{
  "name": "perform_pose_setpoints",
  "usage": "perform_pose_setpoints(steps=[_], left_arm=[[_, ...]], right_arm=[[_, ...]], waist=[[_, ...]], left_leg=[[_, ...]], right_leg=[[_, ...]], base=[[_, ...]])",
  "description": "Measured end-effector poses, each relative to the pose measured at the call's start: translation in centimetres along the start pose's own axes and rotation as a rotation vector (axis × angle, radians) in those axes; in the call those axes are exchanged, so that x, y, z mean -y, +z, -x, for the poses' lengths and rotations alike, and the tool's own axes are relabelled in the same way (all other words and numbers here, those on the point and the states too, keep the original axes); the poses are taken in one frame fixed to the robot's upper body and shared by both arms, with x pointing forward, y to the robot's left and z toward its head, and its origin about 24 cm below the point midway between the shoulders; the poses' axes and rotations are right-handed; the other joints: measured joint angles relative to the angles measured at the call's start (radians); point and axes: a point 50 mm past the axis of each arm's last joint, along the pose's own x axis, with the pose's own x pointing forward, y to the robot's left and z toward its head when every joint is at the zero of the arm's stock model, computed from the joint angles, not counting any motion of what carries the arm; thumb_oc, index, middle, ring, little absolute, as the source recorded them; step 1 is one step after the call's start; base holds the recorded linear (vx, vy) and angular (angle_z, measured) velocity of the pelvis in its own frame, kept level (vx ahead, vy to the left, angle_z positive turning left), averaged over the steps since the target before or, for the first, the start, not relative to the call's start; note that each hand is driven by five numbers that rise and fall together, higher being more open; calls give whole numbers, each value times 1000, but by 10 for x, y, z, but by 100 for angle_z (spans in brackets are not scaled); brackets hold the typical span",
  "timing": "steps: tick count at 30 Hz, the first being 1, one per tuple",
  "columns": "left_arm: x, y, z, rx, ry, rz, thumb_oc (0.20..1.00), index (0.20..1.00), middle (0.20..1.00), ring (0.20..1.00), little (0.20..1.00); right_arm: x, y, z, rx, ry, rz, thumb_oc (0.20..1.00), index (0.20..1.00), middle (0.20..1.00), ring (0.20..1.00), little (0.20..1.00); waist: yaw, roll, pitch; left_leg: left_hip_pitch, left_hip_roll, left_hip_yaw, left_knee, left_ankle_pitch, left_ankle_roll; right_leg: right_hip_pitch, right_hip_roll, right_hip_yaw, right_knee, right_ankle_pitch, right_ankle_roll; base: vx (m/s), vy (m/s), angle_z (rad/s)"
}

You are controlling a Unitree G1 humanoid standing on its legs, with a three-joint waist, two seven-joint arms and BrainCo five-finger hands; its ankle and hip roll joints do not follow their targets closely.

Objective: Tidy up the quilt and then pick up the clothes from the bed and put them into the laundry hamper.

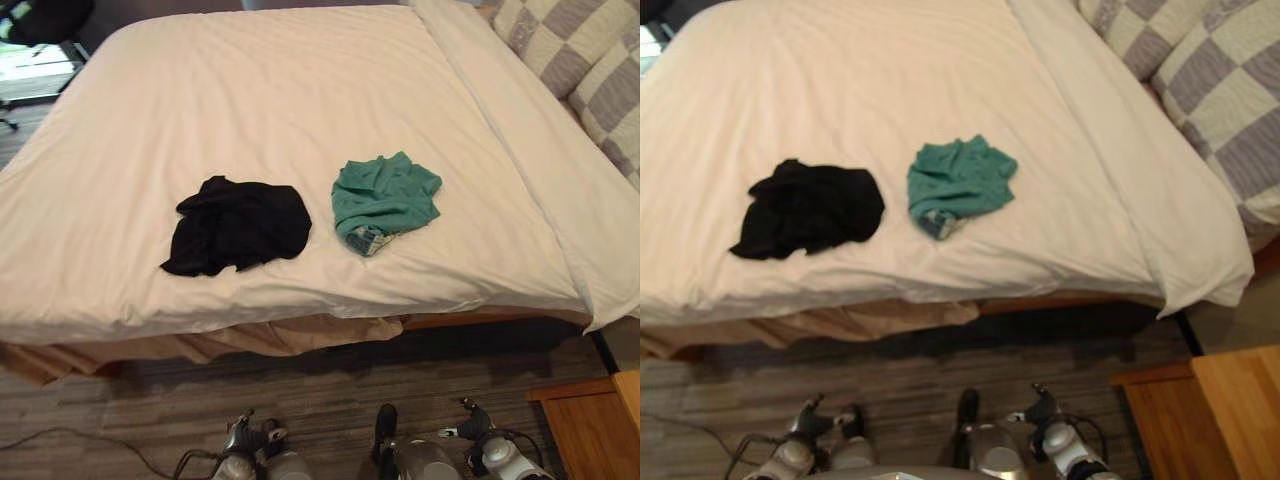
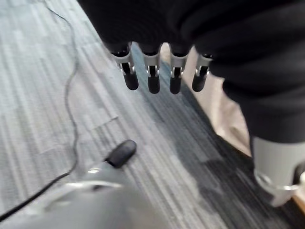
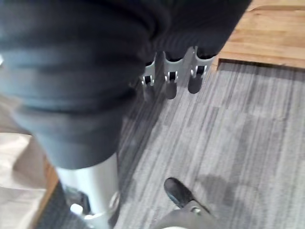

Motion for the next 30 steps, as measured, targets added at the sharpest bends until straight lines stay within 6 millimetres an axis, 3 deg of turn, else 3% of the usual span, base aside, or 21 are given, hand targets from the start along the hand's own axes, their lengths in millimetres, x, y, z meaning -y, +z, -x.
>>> perform_pose_setpoints(steps=[1, 3, 5, 6, 9, 11, 12, 13, 14, 15, 17, 18, 19, 21, 24, 26, 28, 30], left_arm=[[3, 11, -1, 43, -8, 9, 1000, 1000, 1000, 1000, 1000], [8, 20, -1, 84, -28, 20, 1000, 1000, 1000, 1000, 1000], [3, 18, -1, 93, -52, -3, 1000, 1000, 1000, 1000, 1000], [-17, 8, -2, 57, 8, -25, 1000, 1000, 1000, 1000, 1000], [-33, -6, 0, 20, 50, -53, 1000, 1000, 1000, 1000, 1000], [-38, -16, 2, -10, 67, -41, 1000, 1000, 1000, 1000, 1000], [-36, -28, 6, -46, 67, -27, 1000, 1000, 1000, 1000, 1000], [-37, -28, 6, -49, 71, -23, 1000, 1000, 1000, 1000, 1000], [-35, -32, 6, -64, 69, -17, 1000, 1000, 1000, 1000, 1000], [-34, -36, 6, -96, 72, 1, 1000, 1000, 1000, 1000, 1000], [-27, -48, 10, -156, 54, 13, 1000, 1000, 1000, 1000, 1000], [-17, -49, 10, -169, 33, 22, 1000, 1000, 1000, 1000, 1000], [-5, -47, 12, -168, 6, 37, 1000, 1000, 1000, 1000, 1000], [11, -64, 21, -232, -20, 75, 1000, 1000, 1000, 1000, 1000], [16, -86, 31, -336, 9, 138, 1000, 1000, 1000, 1000, 1000], [11, -82, 28, -328, 37, 149, 1000, 1000, 1000, 1000, 1000], [5, -76, 24, -320, 78, 211, 1000, 1000, 1000, 1000, 1000], [1, -70, 22, -292, 100, 212, 1000, 1000, 1000, 1000, 1000]], right_arm=[[2, -2, 0, 0, -1, 0, 1000, 1000, 1000, 1000, 1000], [11, -1, 0, 15, -23, 4, 1000, 1000, 1000, 1000, 1000], [19, 0, -1, 30, -35, 18, 1000, 1000, 1000, 1000, 1000], [12, 12, 0, 78, -16, 9, 1000, 1000, 1000, 1000, 1000], [-22, 36, 4, 151, 92, -7, 1000, 1000, 1000, 1000, 1000], [-49, 56, 9, 212, 170, -1, 1000, 1000, 1000, 1000, 1000], [-60, 66, 12, 253, 199, 16, 1000, 1000, 1000, 1000, 1000], [-60, 71, 13, 277, 202, 14, 1000, 1000, 1000, 1000, 1000], [-59, 73, 13, 291, 198, 7, 1000, 1000, 1000, 1000, 1000], [-54, 77, 11, 299, 183, 6, 1000, 1000, 1000, 1000, 1000], [-44, 59, 8, 231, 144, -21, 1000, 1000, 1000, 1000, 1000], [-40, 43, 7, 175, 133, -12, 1000, 1000, 1000, 1000, 1000], [-28, 27, 4, 112, 94, -10, 1000, 1000, 1000, 1000, 1000], [-9, 3, 1, 6, 33, -62, 1000, 1000, 1000, 1000, 1000], [14, -27, 3, -113, -57, -106, 1000, 1000, 1000, 1000, 1000], [19, -43, 7, -173, -88, -136, 1000, 1000, 1000, 1000, 1000], [30, -60, 11, -227, -131, -159, 1000, 1000, 1000, 1000, 1000], [45, -72, 15, -256, -192, -186, 1000, 1000, 1000, 1000, 1000]], waist=[[-3, 4, 1], [-15, 30, -2], [-28, 63, -10], [-20, 32, -7], [-4, -9, -13], [36, -30, -17], [35, -33, -20], [32, -29, -19], [29, -26, -17], [30, -21, -13], [26, -33, -15], [22, -20, -12], [28, 0, -19], [31, 37, -17], [30, 30, -20], [29, -1, -14], [25, 5, -25], [-1, 41, -42]], left_leg=[[17, 13, 3, 0, 8, 0], [26, -1, 2, 0, 13, -6], [45, -51, -17, 6, 32, 21], [56, -105, 10, 6, 24, 28], [84, -174, 44, 7, -12, 67], [119, -205, 99, 6, -36, 103], [133, -208, 100, 6, -50, 111], [133, -203, 98, 6, -50, 111], [130, -199, 86, 6, -50, 112], [127, -176, 85, 6, -49, 112], [126, -184, 60, 6, -53, 111], [129, -180, 47, 6, -54, 112], [127, -168, 45, 6, -61, 110], [122, -146, 50, 32, -60, 99], [66, -143, 43, 176, -60, 93], [5, -148, 20, 265, -52, 73], [22, -146, 21, 119, -62, 52], [29, -123, 27, 35, -47, 61]], right_leg=[[23, -2, 7, -21, 17, -21], [46, -10, 0, -32, 34, -13], [54, -31, 14, -29, 46, 25], [33, -100, 23, 27, 37, 47], [-15, -190, 3, 120, 24, 71], [-17, -286, -155, 158, 71, 93], [-18, -297, -204, 160, 67, 102], [-19, -297, -192, 159, 65, 104], [-30, -267, -168, 160, 58, 112], [-53, -203, -85, 155, 26, 129], [-42, -140, -60, 95, 27, 113], [-15, -134, -77, 76, 28, 74], [-5, -118, -85, 61, 26, 70], [-5, -91, -72, 41, 19, 56], [19, -86, -39, -17, 37, 29], [37, -103, -29, -60, 63, -2], [53, -96, -32, -98, 76, 5], [55, -62, -32, -98, 76, 10]], base=[[71, 459, -17], [37, 344, -11], [1, 358, -20], [-18, 203, -14], [32, 248, -24], [88, 128, -55], [68, 36, -33], [35, 13, -10], [90, -26, 4], [71, -32, 14], [128, -70, 40], [187, -98, 41], [130, -50, 20], [117, -52, -22], [41, 20, -33], [100, 79, -2], [110, 65, -4], [129, 39, -18]])
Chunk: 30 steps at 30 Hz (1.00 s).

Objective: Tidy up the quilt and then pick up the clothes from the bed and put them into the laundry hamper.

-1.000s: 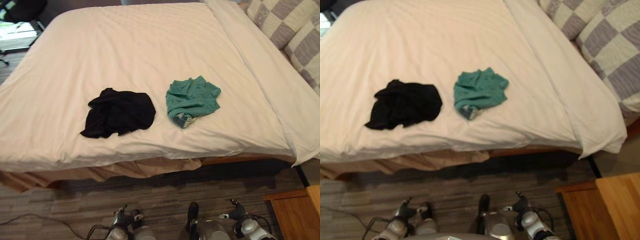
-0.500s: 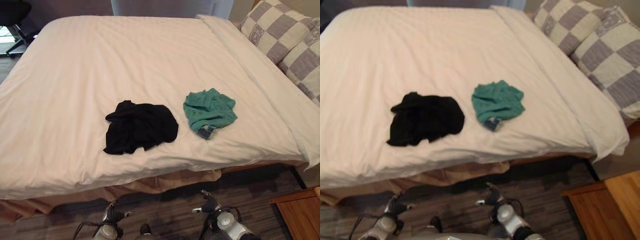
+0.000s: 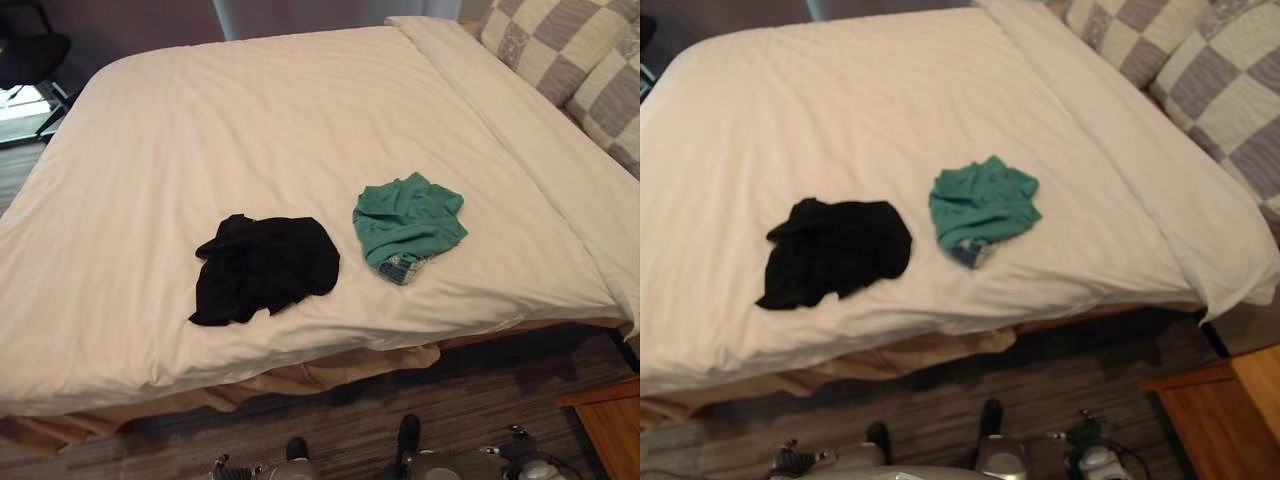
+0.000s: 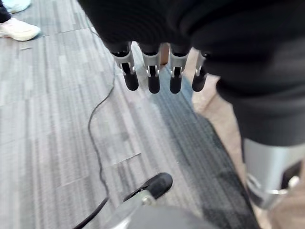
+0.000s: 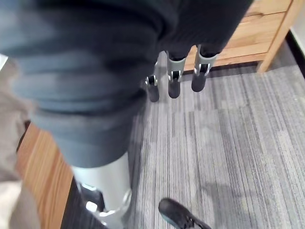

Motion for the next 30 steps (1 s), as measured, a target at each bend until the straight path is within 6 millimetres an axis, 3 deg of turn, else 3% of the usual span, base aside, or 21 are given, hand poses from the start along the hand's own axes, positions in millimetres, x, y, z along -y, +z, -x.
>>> perform_pose_setpoints(steps=[1, 4, 5, 7, 8, 9, 10, 12, 13, 14, 15, 18, 19, 20, 22, 28, 30], left_arm=[[-3, 0, 0, 1, 10, -3, 1000, 1000, 1000, 1000, 1000], [-54, 13, -4, 111, 140, -2, 1000, 1000, 1000, 1000, 1000], [-100, 21, 1, 187, 268, -48, 1000, 1000, 1000, 1000, 1000], [-157, 52, 18, 349, 418, -77, 1000, 1000, 1000, 1000, 1000], [-187, 66, 35, 446, 511, -108, 1000, 1000, 1000, 1000, 1000], [-224, 94, 56, 568, 653, -137, 1000, 1000, 1000, 1000, 1000], [-231, 108, 64, 619, 681, -154, 1000, 1000, 1000, 1000, 1000], [-231, 158, 92, 865, 717, -192, 1000, 1000, 1000, 1000, 1000], [-226, 172, 98, 935, 710, -188, 1000, 1000, 1000, 1000, 1000], [-209, 186, 109, 1043, 666, -178, 1000, 1000, 1000, 1000, 1000], [-194, 194, 119, 1131, 610, -176, 1000, 1000, 1000, 1000, 1000], [-153, 208, 136, 1310, 424, -220, 1000, 1000, 1000, 1000, 1000], [-158, 207, 135, 1304, 386, -252, 1000, 1000, 1000, 1000, 1000], [-175, 206, 136, 1271, 380, -355, 1000, 1000, 1000, 1000, 1000], [-218, 197, 146, 1211, 494, -326, 1000, 1000, 1000, 1000, 1000], [-204, 203, 108, 1070, 448, -365, 1000, 1000, 1000, 1000, 1000], [-200, 212, 94, 996, 459, -441, 1000, 1000, 1000, 1000, 1000]], right_arm=[[8, -3, -1, -2, -21, 3, 1000, 1000, 1000, 1000, 1000], [42, 6, 10, 177, -92, 77, 1000, 1000, 1000, 1000, 1000], [69, 18, 19, 307, -165, 139, 1000, 1000, 1000, 1000, 1000], [104, 30, 33, 406, -252, 207, 1000, 1000, 1000, 1000, 1000], [126, 42, 44, 481, -318, 251, 1000, 1000, 1000, 1000, 1000], [161, 65, 54, 568, -439, 288, 1000, 1000, 1000, 1000, 1000], [171, 74, 58, 594, -466, 305, 1000, 1000, 1000, 1000, 1000], [182, 109, 75, 737, -515, 403, 1000, 1000, 1000, 1000, 1000], [183, 124, 81, 802, -527, 410, 1000, 1000, 1000, 1000, 1000], [180, 141, 92, 884, -541, 441, 1000, 1000, 1000, 1000, 1000], [177, 159, 102, 970, -541, 466, 1000, 1000, 1000, 1000, 1000], [171, 181, 109, 1055, -532, 553, 1000, 1000, 1000, 1000, 1000], [172, 185, 110, 1067, -521, 571, 1000, 1000, 1000, 1000, 1000], [172, 193, 112, 1080, -508, 594, 1000, 1000, 1000, 1000, 1000], [177, 202, 132, 1167, -545, 610, 1000, 1000, 1000, 1000, 1000], [167, 235, 142, 1270, -539, 628, 1000, 1000, 1000, 1000, 1000], [165, 252, 152, 1334, -554, 630, 1000, 1000, 1000, 1000, 1000]], waist=[[3, 13, -8], [-9, -28, -28], [-26, -52, -35], [-22, -59, -33], [-22, -65, -32], [-24, -63, -43], [-23, -63, -52], [-20, -51, -56], [-21, -55, -61], [-23, -40, -62], [-22, -34, -62], [-25, -31, -63], [-18, -27, -64], [-25, -30, -64], [-25, -20, -61], [-17, -6, -57], [-22, -18, -18]], left_leg=[[8, 8, -3, -16, 27, -8], [35, -26, 11, -34, 18, -8], [34, -37, 6, -33, 22, 7], [42, -48, 9, -33, 18, 13], [46, -54, 8, -33, 18, 14], [68, -65, 8, -33, 15, 17], [66, -69, 10, -33, 14, 17], [63, -80, 4, -33, 13, 22], [68, -81, 5, -31, 13, 22], [64, -85, 7, -31, 14, 22], [65, -85, 6, -31, 15, 21], [69, -75, 11, -27, 19, 16], [68, -74, -1, -26, 20, 13], [66, -65, 11, -26, 20, 11], [63, -62, 16, -31, 20, 10], [11, -66, 20, -31, 31, 15], [-15, -63, 31, -27, 48, 13]], right_leg=[[1, 9, 12, 0, 4, 8], [16, -27, 21, 0, 6, 34], [18, -39, 20, 0, 16, 49], [23, -48, 20, 0, 16, 56], [35, -56, 16, 0, 20, 63], [51, -67, 16, 0, 16, 71], [53, -71, 17, 0, 17, 73], [55, -81, 12, 0, 15, 81], [55, -81, 13, 0, 18, 86], [52, -83, 16, 0, 18, 86], [52, -85, 17, 0, 19, 86], [48, -71, 23, 3, 23, 82], [47, -73, 17, 5, 21, 80], [42, -63, 23, 6, 14, 79], [37, -62, 24, 0, 13, 80], [-15, -67, 27, 0, 22, 91], [-49, -63, 32, 0, 38, 86]], base=[[145, 52, -44], [66, 48, -8], [48, 79, 8], [22, 48, 10], [27, 40, 10], [34, 47, 7], [13, 33, 6], [29, 6, 9], [51, -7, 1], [16, -10, -7], [58, -28, -9], [48, 14, -6], [56, 44, -10], [18, 6, -13], [20, -14, -8], [-75, -22, 2], [-128, -24, -19]])
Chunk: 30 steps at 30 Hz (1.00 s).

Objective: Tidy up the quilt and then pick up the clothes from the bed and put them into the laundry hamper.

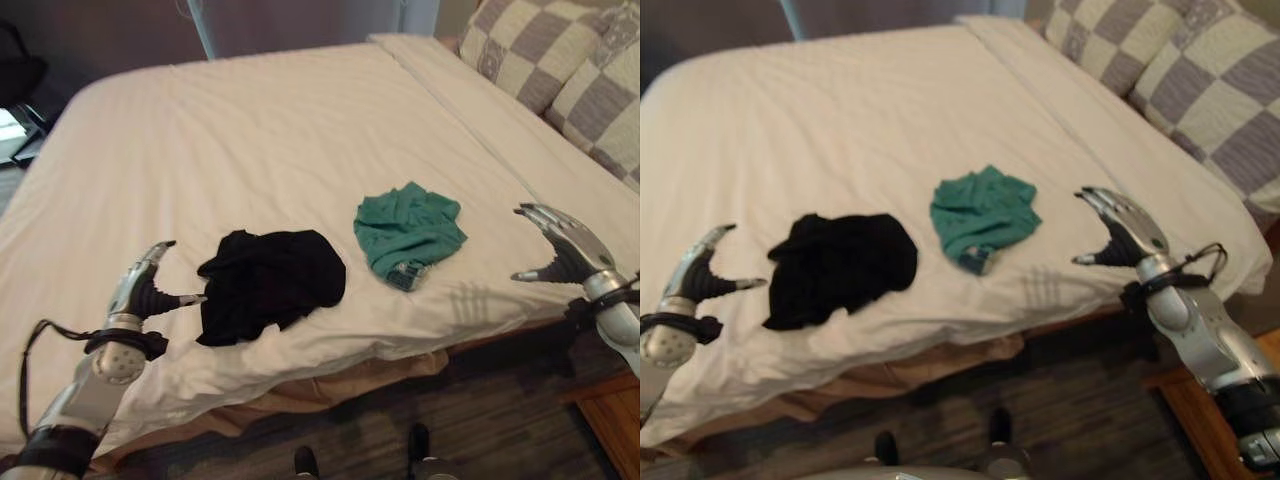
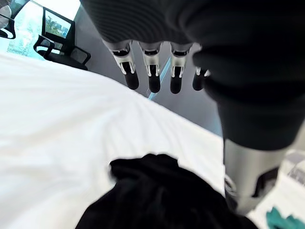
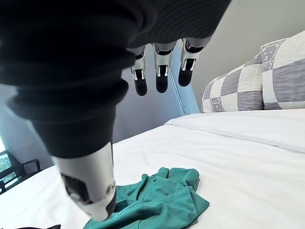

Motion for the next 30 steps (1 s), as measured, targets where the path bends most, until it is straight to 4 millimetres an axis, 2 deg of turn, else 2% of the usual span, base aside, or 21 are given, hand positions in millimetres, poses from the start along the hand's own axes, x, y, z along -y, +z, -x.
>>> perform_pose_setpoints(steps=[2, 3, 4, 6, 8, 11, 12, 13, 14, 16, 19, 22, 24, 26, 27, 28, 29, 30], left_arm=[[0, 0, -6, -15, 7, -35, 1000, 1000, 1000, 1000, 1000], [-5, 3, -16, -16, 29, -67, 1000, 1000, 1000, 1000, 1000], [-19, 12, -28, -3, 75, -105, 1000, 1000, 1000, 1000, 1000], [-35, 26, -39, 33, 146, -100, 1000, 1000, 1000, 1000, 1000], [-47, 41, -48, 79, 206, -117, 1000, 1000, 1000, 1000, 1000], [-48, 46, -52, 92, 209, -137, 1000, 1000, 1000, 1000, 1000], [-50, 53, -56, 109, 214, -139, 573, 573, 573, 573, 573], [-49, 54, -58, 111, 212, -141, 448, 448, 448, 448, 448], [-46, 54, -61, 104, 195, -161, 200, 200, 200, 200, 200], [-44, 55, -65, 101, 190, -200, 200, 200, 200, 200, 200], [-36, 62, -70, 99, 222, -140, 200, 200, 200, 200, 200], [-10, 66, -63, 107, 215, -20, 200, 200, 200, 200, 200], [2, 70, -57, 140, 196, 23, 200, 200, 200, 200, 200], [17, 71, -48, 174, 157, 110, 200, 200, 200, 200, 200], [26, 72, -41, 201, 121, 152, 200, 200, 200, 200, 200], [29, 71, -37, 211, 104, 189, 200, 200, 200, 200, 200], [37, 66, -24, 215, 85, 308, 200, 200, 200, 200, 200], [39, 63, -16, 212, 85, 378, 200, 200, 200, 200, 200]], right_arm=[[4, 1, -3, 3, -21, 1, 1000, 1000, 1000, 1000, 1000], [5, 5, -8, 17, -34, -3, 1000, 1000, 1000, 1000, 1000], [12, 11, -15, 52, -66, -2, 1000, 1000, 1000, 1000, 1000], [21, 17, -22, 82, -102, 1, 1000, 1000, 1000, 1000, 1000], [30, 22, -29, 106, -137, 6, 1000, 1000, 1000, 1000, 1000], [29, 30, -35, 141, -129, 7, 1000, 1000, 1000, 1000, 1000], [31, 35, -38, 165, -134, 9, 1000, 1000, 1000, 1000, 1000], [31, 38, -40, 179, -133, 10, 1000, 1000, 1000, 1000, 1000], [32, 44, -44, 204, -133, 13, 1000, 1000, 1000, 1000, 1000], [36, 53, -46, 251, -150, 11, 1000, 1000, 1000, 1000, 1000], [41, 64, -53, 304, -160, 20, 1000, 1000, 1000, 1000, 1000], [50, 81, -67, 366, -180, 42, 1000, 1000, 1000, 1000, 1000], [54, 83, -76, 365, -202, 40, 1000, 1000, 1000, 1000, 1000], [51, 75, -93, 297, -181, 16, 1000, 1000, 1000, 1000, 1000], [51, 65, -97, 240, -180, 13, 1000, 1000, 1000, 1000, 1000], [50, 58, -98, 210, -169, 20, 1000, 1000, 1000, 1000, 1000], [46, 41, -102, 119, -152, 8, 1000, 1000, 1000, 1000, 1000], [45, 33, -102, 77, -146, 7, 1000, 1000, 1000, 1000, 1000]], waist=[[-8, -15, 34], [-10, -22, 41], [-13, -26, 80], [-22, -33, 127], [-29, -32, 181], [-38, -33, 197], [-47, -32, 209], [-54, -31, 211], [-60, -31, 212], [-60, -30, 216], [-53, -29, 216], [-31, -24, 214], [-5, -24, 214], [17, -15, 212], [37, -3, 212], [36, -2, 213], [66, 19, 212], [77, 27, 214]], left_leg=[[-15, 2, 12, 0, 6, 0], [-45, 2, 21, -2, 8, 0], [-79, 1, 29, 0, 20, 3], [-111, -1, 32, 1, 34, 5], [-137, 4, 38, 0, 41, 4], [-138, 17, 62, 0, 37, -2], [-138, 21, 63, 0, 36, -3], [-141, 23, 66, 0, 36, -3], [-145, 23, 70, 0, 36, -3], [-152, 24, 74, 0, 35, -4], [-149, 25, 84, 0, 34, -6], [-149, 26, 70, 0, 33, -7], [-151, 28, 59, 0, 35, -10], [-154, 25, 44, 0, 36, -10], [-168, 22, 28, 0, 41, -8], [-172, 20, 24, 0, 41, -8], [-187, 15, 2, 0, 42, -6], [-192, 13, -3, 0, 43, -6]], right_leg=[[-27, 4, 14, 0, 7, -1], [-60, 2, 22, 0, 12, 1], [-99, 1, 21, 0, 26, 4], [-133, -1, 24, 1, 43, -1], [-167, 7, 31, 5, 62, -22], [-181, 21, 45, 5, 65, -27], [-184, 26, 47, 5, 65, -27], [-188, 27, 47, 5, 65, -27], [-196, 28, 49, 5, 65, -27], [-205, 30, 52, 6, 65, -28], [-203, 30, 52, 5, 64, -28], [-197, 29, 46, 5, 63, -29], [-192, 31, 36, 5, 62, -31], [-183, 25, 20, 5, 57, -36], [-185, 21, 5, 5, 55, -40], [-187, 19, -3, 5, 55, -40], [-187, 12, -21, 5, 52, -37], [-189, 9, -28, 5, 51, -37]], base=[[-195, -42, -23], [-83, -35, -18], [-105, -52, -20], [-45, -33, -8], [-40, -25, -13], [-30, -6, -22], [-28, 3, -15], [-20, -4, -12], [-3, 0, -9], [7, -21, -7], [18, -41, -1], [25, -63, 5], [19, -85, 14], [11, -54, 28], [4, -31, 33], [3, -31, 45], [-4, -24, 32], [-3, -12, 33]])
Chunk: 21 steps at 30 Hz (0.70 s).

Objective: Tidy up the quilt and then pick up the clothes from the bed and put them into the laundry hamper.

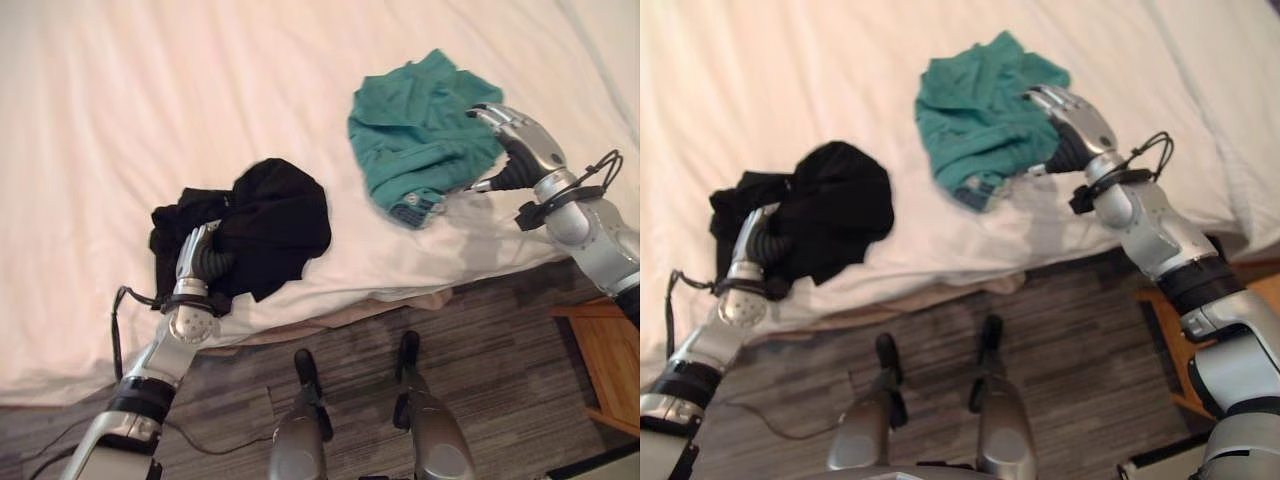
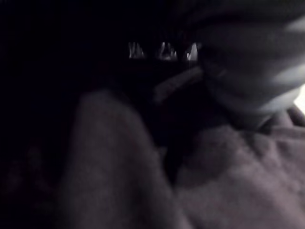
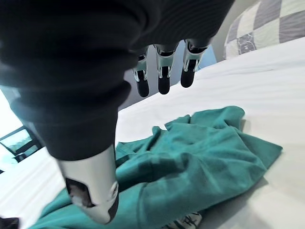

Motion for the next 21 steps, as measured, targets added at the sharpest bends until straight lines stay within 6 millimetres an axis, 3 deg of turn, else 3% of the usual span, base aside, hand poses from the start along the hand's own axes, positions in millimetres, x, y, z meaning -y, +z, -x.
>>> perform_pose_setpoints(steps=[5, 7, 8, 9, 12, 14, 17, 19, 20, 21], left_arm=[[6, -9, 35, -35, -61, 220, 200, 200, 200, 200, 200], [6, -16, 45, -74, -71, 293, 200, 200, 200, 200, 200], [5, -19, 49, -86, -72, 323, 200, 200, 200, 200, 200], [6, -26, 57, -135, -85, 418, 200, 200, 200, 200, 200], [14, -28, 58, -159, -124, 504, 200, 200, 200, 200, 200], [15, -29, 60, -163, -149, 505, 200, 200, 200, 200, 200], [34, -27, 57, -188, -196, 538, 200, 200, 200, 200, 200], [42, -33, 65, -229, -230, 544, 200, 200, 200, 200, 200], [47, -33, 66, -238, -250, 546, 200, 200, 200, 200, 200], [52, -36, 69, -264, -235, 573, 200, 200, 200, 200, 200]], right_arm=[[-7, -51, 15, -244, 47, 18, 1000, 1000, 1000, 1000, 1000], [-11, -57, 21, -281, 57, 2, 1000, 1000, 1000, 1000, 1000], [-13, -61, 24, -302, 61, -13, 432, 432, 432, 432, 432], [-21, -68, 36, -353, 72, -49, 200, 200, 200, 200, 200], [-30, -76, 58, -406, 77, -141, 200, 200, 200, 200, 200], [-38, -72, 63, -398, 117, -184, 200, 200, 200, 200, 200], [-79, -56, 88, -456, 80, -549, 200, 200, 200, 200, 200], [-123, -27, 109, -488, 84, -882, 200, 200, 200, 200, 200], [-135, -20, 118, -503, 117, -964, 200, 200, 200, 200, 200], [-152, -10, 135, -562, 68, -1154, 200, 200, 200, 200, 200]], waist=[[44, 79, 4], [70, 98, 5], [72, 101, 4], [75, 110, 3], [78, 107, 2], [81, 87, -8], [71, 49, -35], [56, 7, -73], [35, -10, -84], [20, -25, -98]], left_leg=[[-47, -15, -50, 0, 7, 8], [-46, -17, -57, 0, 7, 8], [-44, -17, -63, 0, 7, 8], [-25, -19, -90, 0, 9, 7], [13, -26, -129, 0, 8, 6], [13, -29, -131, 0, 4, 3], [31, -30, -146, 0, 0, 5], [46, -33, -140, 0, 0, 7], [50, -38, -132, 0, -4, 8], [72, -46, -129, 0, -9, 13]], right_leg=[[-13, -16, -53, 1, -2, -1], [-6, -19, -63, 1, -2, -1], [0, -19, -69, 1, -3, 0], [38, -21, -100, 0, -11, 5], [106, -27, -132, 0, -28, 15], [109, -32, -139, 0, -39, 15], [137, -30, -146, 1, -41, 14], [150, -34, -142, 1, -45, 17], [151, -38, -139, 1, -45, 18], [169, -42, -136, 1, -45, 18]], base=[[-9, -13, 29], [4, -17, 15], [15, 4, 38], [25, 19, 43], [41, 40, 46], [81, 85, 23], [52, 126, 12], [36, 147, -6], [58, 240, -11], [17, 126, -10]])
